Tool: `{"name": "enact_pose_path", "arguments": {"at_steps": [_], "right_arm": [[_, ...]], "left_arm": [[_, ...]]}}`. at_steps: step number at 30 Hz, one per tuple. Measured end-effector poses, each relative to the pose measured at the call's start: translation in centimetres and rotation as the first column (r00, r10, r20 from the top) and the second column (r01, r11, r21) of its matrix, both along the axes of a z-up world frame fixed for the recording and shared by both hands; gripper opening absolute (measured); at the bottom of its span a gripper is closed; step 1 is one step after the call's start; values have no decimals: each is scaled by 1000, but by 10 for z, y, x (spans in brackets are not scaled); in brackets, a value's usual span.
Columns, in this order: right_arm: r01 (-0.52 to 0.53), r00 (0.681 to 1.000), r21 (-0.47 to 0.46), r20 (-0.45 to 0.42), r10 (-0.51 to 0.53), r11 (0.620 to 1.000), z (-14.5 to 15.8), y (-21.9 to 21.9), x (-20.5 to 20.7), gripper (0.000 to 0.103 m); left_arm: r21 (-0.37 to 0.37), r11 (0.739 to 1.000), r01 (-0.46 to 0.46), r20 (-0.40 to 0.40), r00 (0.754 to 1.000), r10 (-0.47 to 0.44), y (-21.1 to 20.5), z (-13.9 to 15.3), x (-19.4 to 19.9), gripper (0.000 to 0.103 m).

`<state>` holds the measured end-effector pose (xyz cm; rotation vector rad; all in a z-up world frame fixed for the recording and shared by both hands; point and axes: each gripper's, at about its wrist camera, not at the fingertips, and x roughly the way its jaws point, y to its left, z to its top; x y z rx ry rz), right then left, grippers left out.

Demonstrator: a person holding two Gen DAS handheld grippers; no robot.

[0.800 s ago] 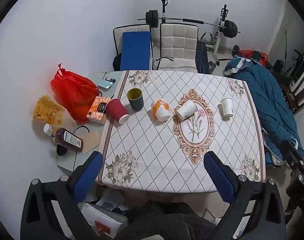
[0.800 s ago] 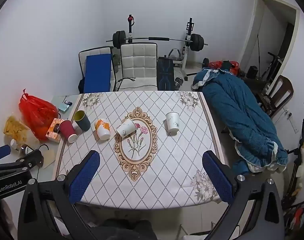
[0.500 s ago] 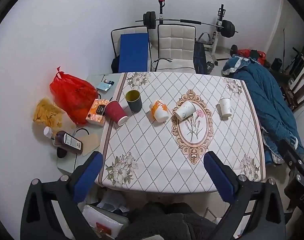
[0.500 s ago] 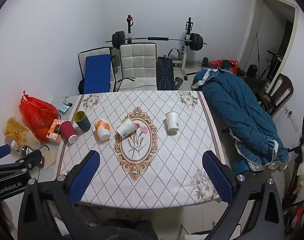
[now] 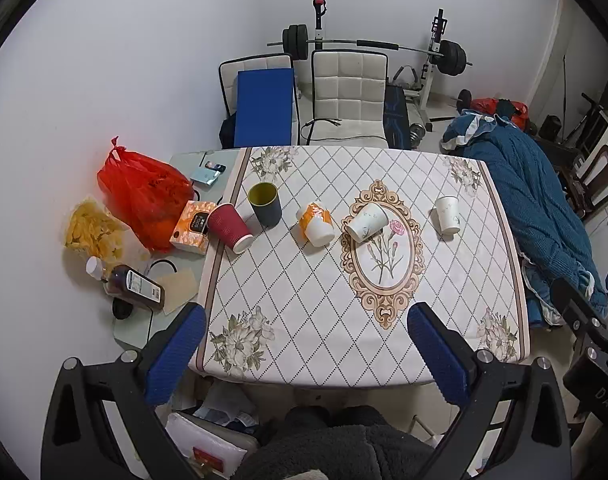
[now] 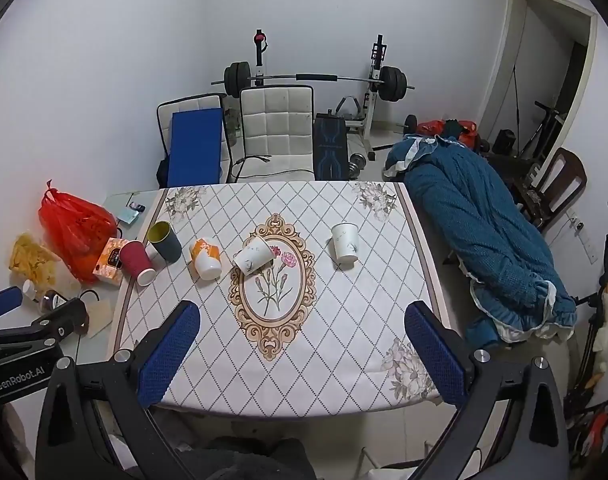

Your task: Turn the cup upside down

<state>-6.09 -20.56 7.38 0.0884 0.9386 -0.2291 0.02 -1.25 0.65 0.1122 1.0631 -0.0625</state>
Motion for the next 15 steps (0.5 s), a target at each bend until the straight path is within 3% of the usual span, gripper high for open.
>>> {"name": "enact_pose_path", "arguments": {"at_steps": [15], "right_arm": [[-1,1000,-16,8,1,1000,5,2,-1,103]], "left_arm": [[-18,1000,8,20,1000,-8,0,8,-4,103]]}}
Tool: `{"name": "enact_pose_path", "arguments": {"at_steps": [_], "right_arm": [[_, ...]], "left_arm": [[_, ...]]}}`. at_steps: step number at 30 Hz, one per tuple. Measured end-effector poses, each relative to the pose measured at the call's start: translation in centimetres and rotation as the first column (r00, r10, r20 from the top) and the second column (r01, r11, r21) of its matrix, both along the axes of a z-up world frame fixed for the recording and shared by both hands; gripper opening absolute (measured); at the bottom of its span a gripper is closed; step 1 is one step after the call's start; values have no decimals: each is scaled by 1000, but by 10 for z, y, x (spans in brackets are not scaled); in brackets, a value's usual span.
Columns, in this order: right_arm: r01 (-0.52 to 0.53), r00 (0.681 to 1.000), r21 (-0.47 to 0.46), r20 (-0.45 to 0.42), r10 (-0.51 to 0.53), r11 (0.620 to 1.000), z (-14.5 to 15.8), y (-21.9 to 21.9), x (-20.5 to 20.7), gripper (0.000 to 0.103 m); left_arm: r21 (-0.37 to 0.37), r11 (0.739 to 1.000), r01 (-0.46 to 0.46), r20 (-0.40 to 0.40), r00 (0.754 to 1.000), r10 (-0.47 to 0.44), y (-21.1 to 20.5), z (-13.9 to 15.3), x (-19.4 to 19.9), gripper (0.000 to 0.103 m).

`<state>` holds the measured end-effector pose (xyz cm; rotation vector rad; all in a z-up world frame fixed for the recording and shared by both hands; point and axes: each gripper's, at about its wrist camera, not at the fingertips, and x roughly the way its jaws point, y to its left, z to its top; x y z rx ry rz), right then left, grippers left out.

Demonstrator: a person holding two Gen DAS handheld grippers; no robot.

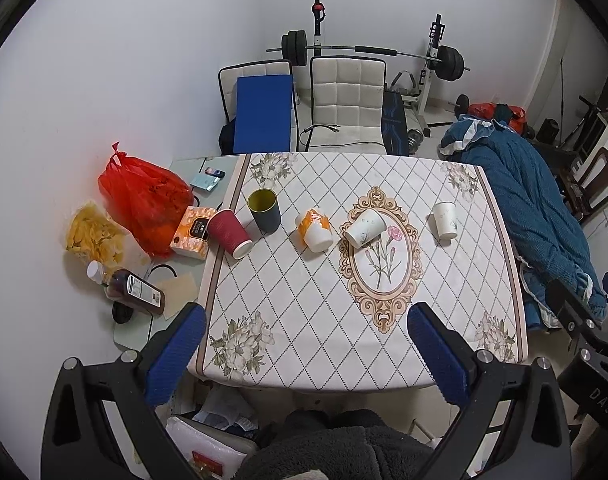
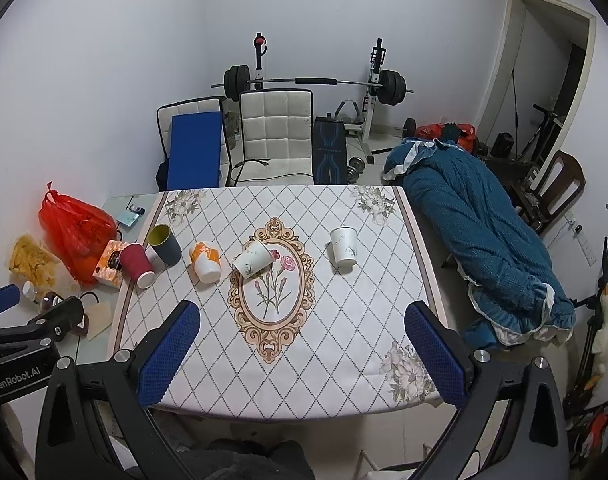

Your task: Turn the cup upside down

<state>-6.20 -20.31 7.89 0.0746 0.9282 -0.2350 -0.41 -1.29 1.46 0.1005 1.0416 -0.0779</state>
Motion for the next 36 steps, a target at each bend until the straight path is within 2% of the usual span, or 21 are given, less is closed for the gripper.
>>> {"name": "enact_pose_path", "arguments": {"at_steps": [36], "right_arm": [[9,1000,-4,15,-8,1000,6,4,-1,103]], "left_arm": [[-3,1000,4,19,1000,-4,-1,16,3,103]]}}
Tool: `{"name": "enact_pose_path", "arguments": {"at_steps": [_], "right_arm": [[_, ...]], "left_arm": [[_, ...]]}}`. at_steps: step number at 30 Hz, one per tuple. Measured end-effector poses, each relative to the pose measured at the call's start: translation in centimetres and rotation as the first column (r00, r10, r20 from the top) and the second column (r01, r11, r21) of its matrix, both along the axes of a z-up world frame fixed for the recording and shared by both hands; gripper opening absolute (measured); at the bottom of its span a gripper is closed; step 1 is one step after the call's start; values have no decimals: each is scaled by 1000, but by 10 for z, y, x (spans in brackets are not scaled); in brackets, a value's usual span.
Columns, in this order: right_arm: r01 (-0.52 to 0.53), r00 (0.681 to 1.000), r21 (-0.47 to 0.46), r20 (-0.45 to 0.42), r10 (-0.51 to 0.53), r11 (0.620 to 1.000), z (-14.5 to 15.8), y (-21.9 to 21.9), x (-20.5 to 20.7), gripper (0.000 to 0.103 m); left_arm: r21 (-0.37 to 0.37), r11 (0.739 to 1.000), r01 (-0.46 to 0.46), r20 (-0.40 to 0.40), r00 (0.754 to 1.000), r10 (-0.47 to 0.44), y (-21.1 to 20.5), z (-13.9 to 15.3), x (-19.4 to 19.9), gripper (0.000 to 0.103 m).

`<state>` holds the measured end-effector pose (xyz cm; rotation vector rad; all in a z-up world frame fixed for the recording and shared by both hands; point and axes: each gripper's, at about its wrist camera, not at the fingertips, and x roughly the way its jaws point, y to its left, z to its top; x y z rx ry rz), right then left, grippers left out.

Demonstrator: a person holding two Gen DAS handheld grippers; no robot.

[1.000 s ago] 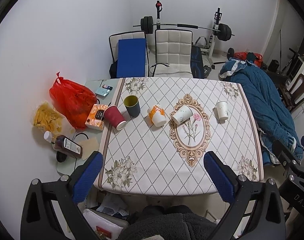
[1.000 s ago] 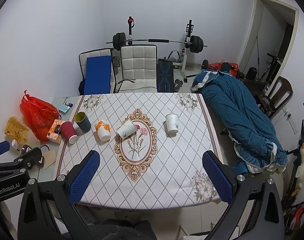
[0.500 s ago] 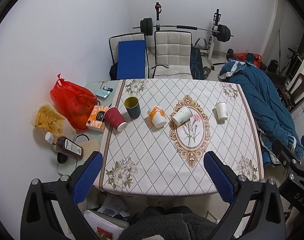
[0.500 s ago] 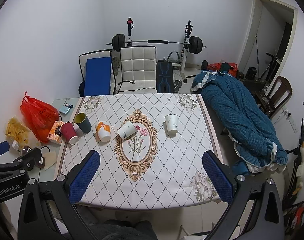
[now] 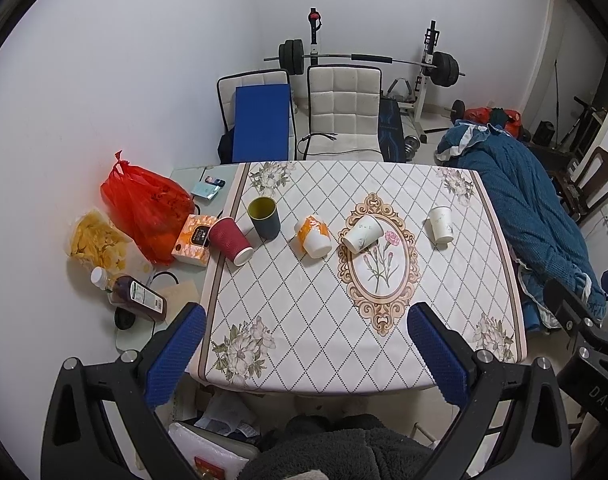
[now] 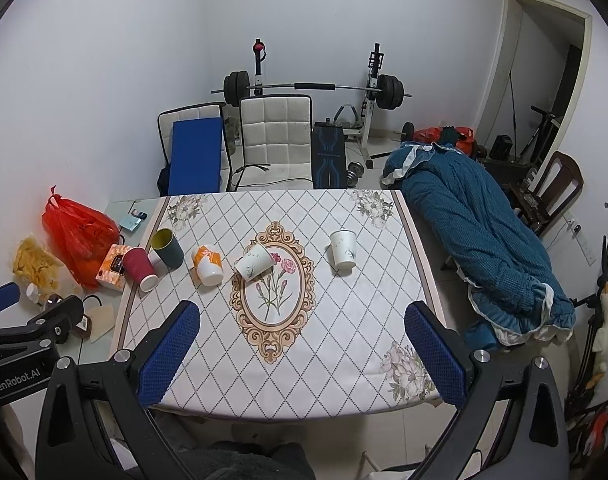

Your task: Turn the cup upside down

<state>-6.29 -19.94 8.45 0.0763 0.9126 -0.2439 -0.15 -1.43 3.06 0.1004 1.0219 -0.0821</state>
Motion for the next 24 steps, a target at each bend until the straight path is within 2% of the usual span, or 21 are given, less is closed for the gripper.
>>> {"name": "enact_pose_path", "arguments": {"at_steps": [18,24], "right_arm": [[5,1000,16,-2,-5,1000,10,0,0,103],[8,999,32,-48,-6,999,-19,-13,11,103]], "left_arm": [[2,1000,-4,-10,1000,4,0,-6,-3,103],[35,998,-51,-50,997,53,-6,-37,10,103]]}}
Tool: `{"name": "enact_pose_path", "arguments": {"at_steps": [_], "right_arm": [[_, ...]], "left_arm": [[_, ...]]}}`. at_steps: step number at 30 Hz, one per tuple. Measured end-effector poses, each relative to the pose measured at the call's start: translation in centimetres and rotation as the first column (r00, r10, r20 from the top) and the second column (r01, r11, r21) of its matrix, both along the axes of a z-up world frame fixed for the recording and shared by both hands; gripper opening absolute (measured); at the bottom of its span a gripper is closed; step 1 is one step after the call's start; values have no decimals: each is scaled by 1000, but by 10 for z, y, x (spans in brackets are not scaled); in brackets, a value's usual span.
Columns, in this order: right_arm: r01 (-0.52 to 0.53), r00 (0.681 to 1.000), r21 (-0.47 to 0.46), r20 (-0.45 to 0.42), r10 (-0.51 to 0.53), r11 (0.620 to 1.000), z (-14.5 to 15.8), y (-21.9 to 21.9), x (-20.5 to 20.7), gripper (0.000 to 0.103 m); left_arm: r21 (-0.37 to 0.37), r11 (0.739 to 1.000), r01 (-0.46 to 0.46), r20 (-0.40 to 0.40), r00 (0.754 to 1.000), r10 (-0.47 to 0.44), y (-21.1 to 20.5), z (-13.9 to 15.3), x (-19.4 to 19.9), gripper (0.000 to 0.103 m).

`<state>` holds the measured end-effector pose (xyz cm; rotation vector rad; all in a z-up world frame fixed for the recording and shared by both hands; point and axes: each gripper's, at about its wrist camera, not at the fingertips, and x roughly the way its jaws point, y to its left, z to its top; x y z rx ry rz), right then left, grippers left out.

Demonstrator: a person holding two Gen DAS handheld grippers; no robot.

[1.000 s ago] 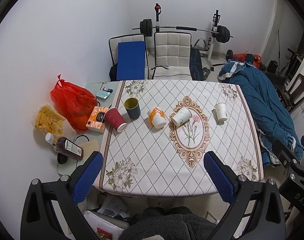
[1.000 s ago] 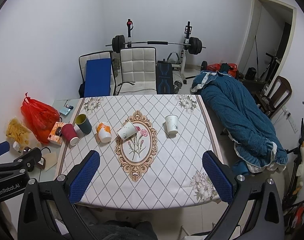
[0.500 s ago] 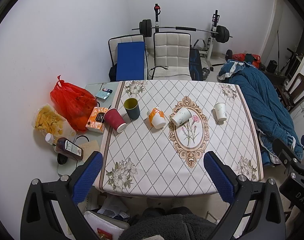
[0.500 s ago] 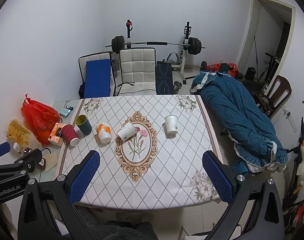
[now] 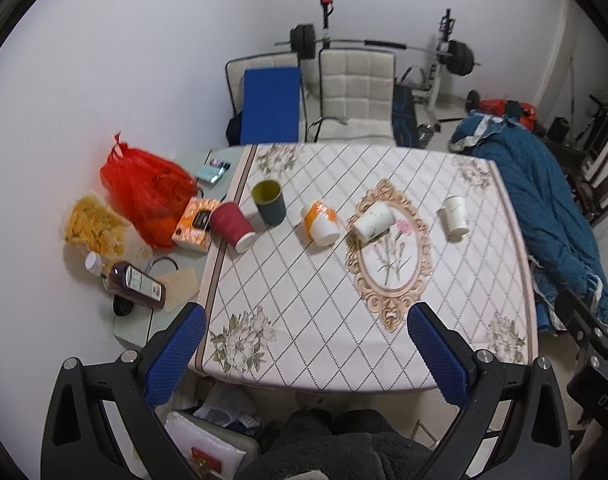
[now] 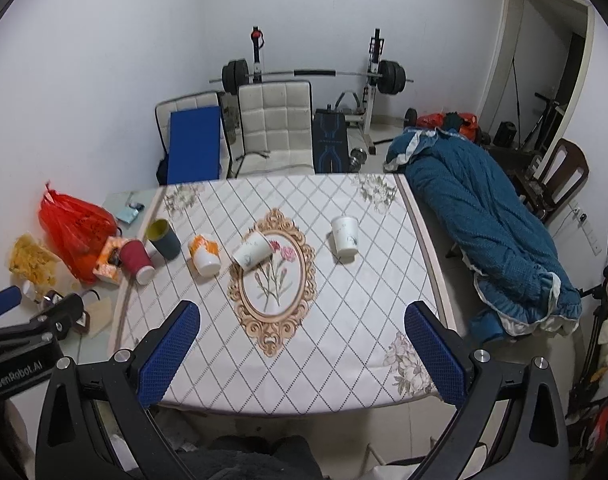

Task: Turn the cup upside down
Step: 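Move the left gripper to the orange-taped white cup and close on it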

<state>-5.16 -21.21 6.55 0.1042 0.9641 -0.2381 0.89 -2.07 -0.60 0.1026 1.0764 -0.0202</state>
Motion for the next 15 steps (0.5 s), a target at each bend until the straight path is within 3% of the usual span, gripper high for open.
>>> {"name": "enact_pose_path", "arguments": {"at_steps": [15], "right_arm": [[-81,968,48,-232,90,996,-162,-15,37,103]], "left_arm": [[54,998,-36,-159,986,44,-6,-125,45,103]]}}
